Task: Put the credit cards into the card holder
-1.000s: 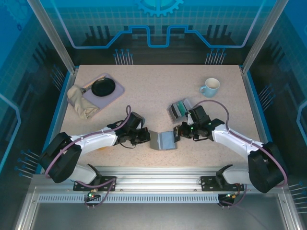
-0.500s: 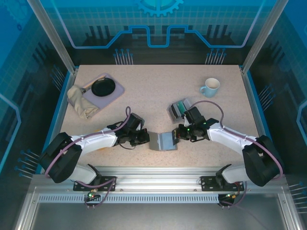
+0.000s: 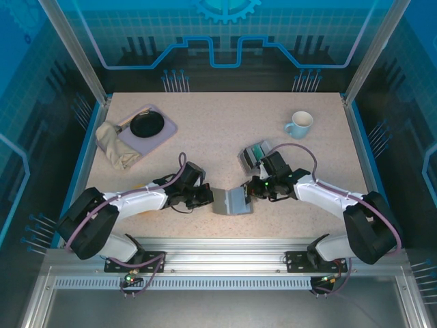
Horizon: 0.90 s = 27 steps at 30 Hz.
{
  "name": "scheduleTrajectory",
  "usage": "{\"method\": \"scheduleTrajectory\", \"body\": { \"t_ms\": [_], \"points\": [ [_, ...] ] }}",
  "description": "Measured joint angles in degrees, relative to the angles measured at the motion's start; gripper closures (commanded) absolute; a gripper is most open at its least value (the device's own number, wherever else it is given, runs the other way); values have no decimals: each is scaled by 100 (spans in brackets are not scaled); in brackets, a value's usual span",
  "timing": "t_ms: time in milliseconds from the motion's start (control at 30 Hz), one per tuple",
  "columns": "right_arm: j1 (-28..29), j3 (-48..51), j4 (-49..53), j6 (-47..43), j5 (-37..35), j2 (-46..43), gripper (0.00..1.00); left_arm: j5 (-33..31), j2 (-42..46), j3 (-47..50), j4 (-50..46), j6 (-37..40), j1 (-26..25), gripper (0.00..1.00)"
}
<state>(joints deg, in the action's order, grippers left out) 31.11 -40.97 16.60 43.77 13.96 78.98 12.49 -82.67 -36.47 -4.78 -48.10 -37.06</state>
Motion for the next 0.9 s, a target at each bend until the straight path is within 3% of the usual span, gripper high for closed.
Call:
{"method": "scheduleTrajectory", "body": {
  "t_ms": [433,567,767,900],
  "points": [
    [424,-254,-452,299,369,238,97,155,-273,236,890,-555,0,99],
    [525,-262,-577,404,361,586,97,173,-330,310,1038,-673,0,93],
    [533,-260,-577,426,258,796,97,101,-256,391,1045,-745,-2,70],
    [531,-258,-605,426,278,802,97,83,-212,402,1029,-737,-2,70]
  ]
}}
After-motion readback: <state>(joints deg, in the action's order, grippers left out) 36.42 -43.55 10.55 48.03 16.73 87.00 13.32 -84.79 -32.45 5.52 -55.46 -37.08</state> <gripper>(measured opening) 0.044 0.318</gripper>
